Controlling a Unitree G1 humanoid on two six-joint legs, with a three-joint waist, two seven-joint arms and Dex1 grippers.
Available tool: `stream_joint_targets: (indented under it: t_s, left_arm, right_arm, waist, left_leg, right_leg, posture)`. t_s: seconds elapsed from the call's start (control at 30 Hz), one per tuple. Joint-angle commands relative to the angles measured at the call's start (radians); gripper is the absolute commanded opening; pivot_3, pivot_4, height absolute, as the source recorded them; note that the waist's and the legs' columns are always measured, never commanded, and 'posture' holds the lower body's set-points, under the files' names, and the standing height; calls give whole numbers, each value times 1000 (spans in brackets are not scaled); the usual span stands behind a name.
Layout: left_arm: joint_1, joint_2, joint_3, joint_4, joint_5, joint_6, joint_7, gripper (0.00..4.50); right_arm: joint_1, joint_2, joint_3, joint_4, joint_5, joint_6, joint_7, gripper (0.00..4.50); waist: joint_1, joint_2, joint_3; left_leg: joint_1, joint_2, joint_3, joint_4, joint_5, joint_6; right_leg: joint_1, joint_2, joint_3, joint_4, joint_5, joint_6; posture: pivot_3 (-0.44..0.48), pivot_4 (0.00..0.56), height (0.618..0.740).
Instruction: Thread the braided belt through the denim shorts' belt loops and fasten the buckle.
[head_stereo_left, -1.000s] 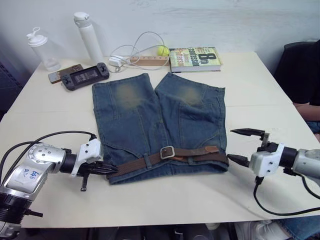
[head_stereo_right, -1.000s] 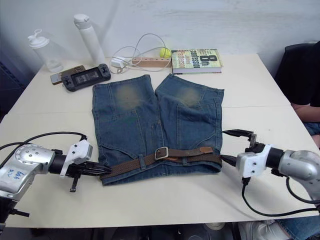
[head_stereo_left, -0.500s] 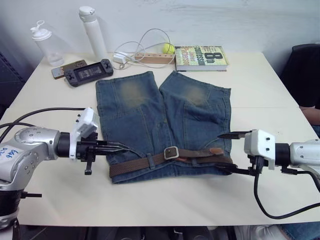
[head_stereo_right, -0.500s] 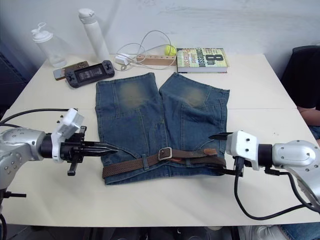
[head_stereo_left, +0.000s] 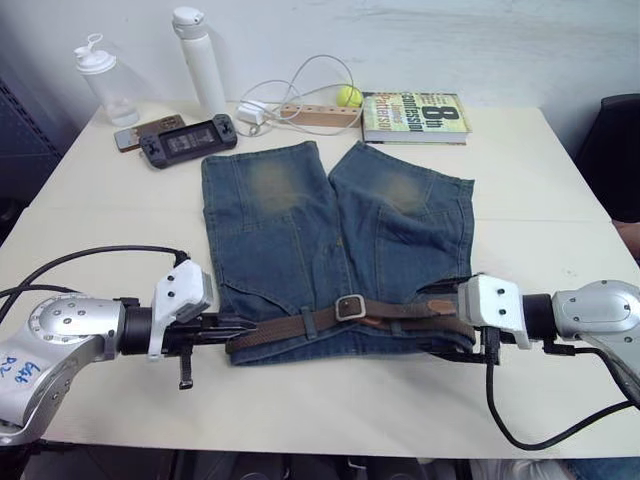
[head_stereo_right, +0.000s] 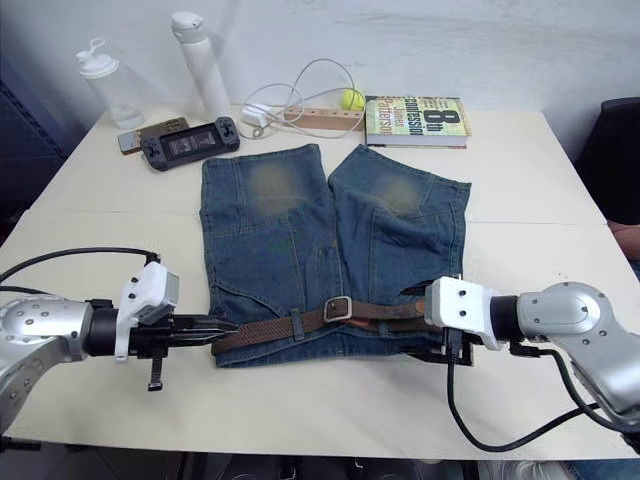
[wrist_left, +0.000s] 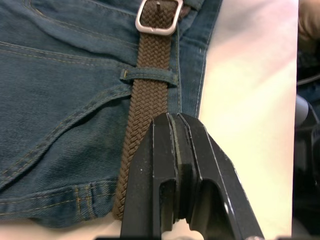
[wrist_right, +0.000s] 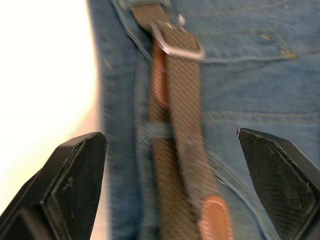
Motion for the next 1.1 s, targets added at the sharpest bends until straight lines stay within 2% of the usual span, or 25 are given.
stream_joint_targets:
  t_s: [0.03, 0.23, 0.3, 0.47, 0.6, 0.73, 0.87, 1.03, 1.1]
  left_arm:
    - [38, -6, 47, -56, -15, -1, 22, 0]
    - [121, -19, 36, -116, 12, -8, 72, 0]
    - [138, -38, 57, -116, -10, 13, 98, 714]
    - [169, -21, 10, -135, 125, -66, 140, 2760]
    - [167, -69, -83, -143, 242, -141, 219, 2760]
    - [142, -77, -174, -119, 388, -223, 274, 2760]
    - [127, -74, -223, -93, 484, -282, 289, 2760]
    - [116, -113, -242, -60, 560, -342, 323, 2760]
    - [109, -132, -243, -48, 565, -349, 322, 2245]
  right_arm:
    - [-21, 34, -12, -23, 2, -6, 11, 4430]
    - [-47, 62, 7, -47, 6, 26, 40, 4430]
    - [-65, 76, 5, -51, 16, 41, 46, 4500]
    - [-108, 86, 22, -51, 21, 75, 76, 4500]
    - [-132, 107, 37, -35, -4, 70, 77, 4500]
    - [-139, 116, 39, -27, -28, 62, 77, 4500]
    - [-135, 117, 30, -22, -46, 51, 78, 4500]
    - [-126, 117, 24, -22, -55, 45, 77, 4500]
    - [-119, 112, 27, -23, -64, 40, 79, 4500]
  waist:
    - [0, 0, 0]
    - [-2, 0, 0]
    - [-2, 0, 0]
    - [-1, 0, 0]
    - [0, 0, 0]
    - [0, -1, 0]
    - [-1, -1, 0]
    - [-1, -1, 0]
    - [-1, -1, 0]
  left_leg:
    - [0, 0, 0, -1, 0, 0]
    - [1, 0, 0, -4, 1, -1]
    - [1, 0, 0, -4, 1, -1]
    - [2, 0, -1, -4, 1, 0]
    - [1, -1, 0, -5, 1, 0]
    - [1, -1, 0, -6, 0, 1]
    - [1, -1, 0, -6, -2, 4]
    - [1, 0, 0, -6, -2, 5]
    - [1, 0, 0, -6, -2, 5]
  right_leg:
    - [0, 0, 0, -1, 0, 0]
    - [0, 0, 0, -1, 0, 0]
    - [0, 0, 0, -1, 0, 0]
    - [0, 0, -1, -1, 0, 0]
    - [0, 0, -1, -1, 0, 0]
    - [0, 0, -1, -3, 0, 0]
    - [0, 0, -1, -3, 0, 0]
    - [0, 0, -1, -3, 0, 0]
    - [0, 0, -1, -3, 0, 0]
  posture:
    - [0, 150, 703]
    - [0, 150, 703]
    - [0, 150, 703]
    - [0, 150, 703]
    - [0, 150, 703]
    - [0, 150, 703]
    - [0, 150, 703]
    - [0, 150, 703]
    - [0, 150, 703]
